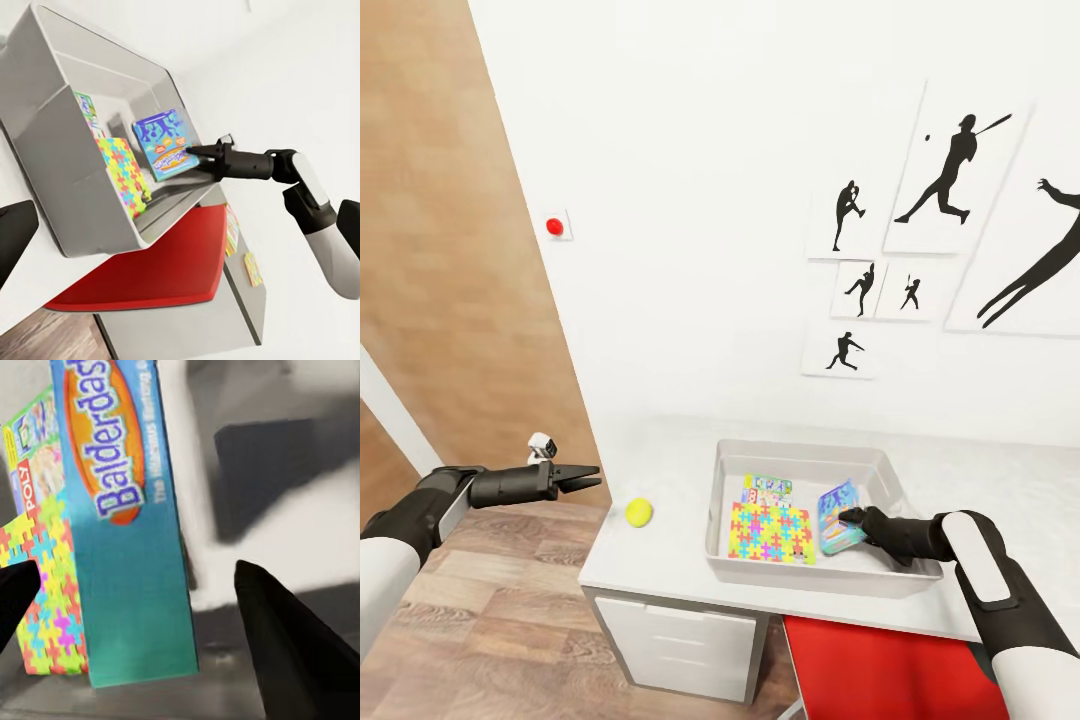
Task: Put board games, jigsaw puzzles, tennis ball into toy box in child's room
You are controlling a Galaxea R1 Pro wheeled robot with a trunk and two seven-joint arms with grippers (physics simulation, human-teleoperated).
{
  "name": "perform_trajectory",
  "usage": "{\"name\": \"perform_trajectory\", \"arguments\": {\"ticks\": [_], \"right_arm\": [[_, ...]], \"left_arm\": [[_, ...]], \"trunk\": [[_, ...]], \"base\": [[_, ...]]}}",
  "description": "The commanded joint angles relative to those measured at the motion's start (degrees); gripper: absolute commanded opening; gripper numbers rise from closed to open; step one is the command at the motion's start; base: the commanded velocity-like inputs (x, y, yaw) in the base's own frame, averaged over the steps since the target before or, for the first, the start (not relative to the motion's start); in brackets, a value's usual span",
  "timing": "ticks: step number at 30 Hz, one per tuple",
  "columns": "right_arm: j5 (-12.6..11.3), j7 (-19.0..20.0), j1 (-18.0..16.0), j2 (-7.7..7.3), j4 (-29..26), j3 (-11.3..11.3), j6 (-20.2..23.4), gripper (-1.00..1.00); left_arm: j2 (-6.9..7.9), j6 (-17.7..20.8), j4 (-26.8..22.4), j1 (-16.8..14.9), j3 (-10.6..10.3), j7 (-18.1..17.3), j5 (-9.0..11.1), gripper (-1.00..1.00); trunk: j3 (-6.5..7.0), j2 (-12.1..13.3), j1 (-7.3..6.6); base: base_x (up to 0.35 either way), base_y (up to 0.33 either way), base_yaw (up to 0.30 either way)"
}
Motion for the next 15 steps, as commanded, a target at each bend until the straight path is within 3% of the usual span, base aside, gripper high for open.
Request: {"name": "perform_trajectory", "arguments": {"ticks": [1,15], "right_arm": [[-0.6,-0.6,-0.1,0.00,-0.1,0.0,0.2,1.00],[-0.4,-0.5,-0.1,-0.17,-0.1,0.0,0.2,1.00]], "left_arm": [[0.07,0.6,0.0,-0.1,-0.4,-0.2,0.3,1.00],[0.09,0.6,0.0,-0.1,-0.4,-0.2,0.3,1.00]], "trunk": [[-0.13,-0.1,0.04],[-0.13,-0.1,0.04]], "base": [[0.000,0.000,0.000],[0.000,0.000,0.000]]}}
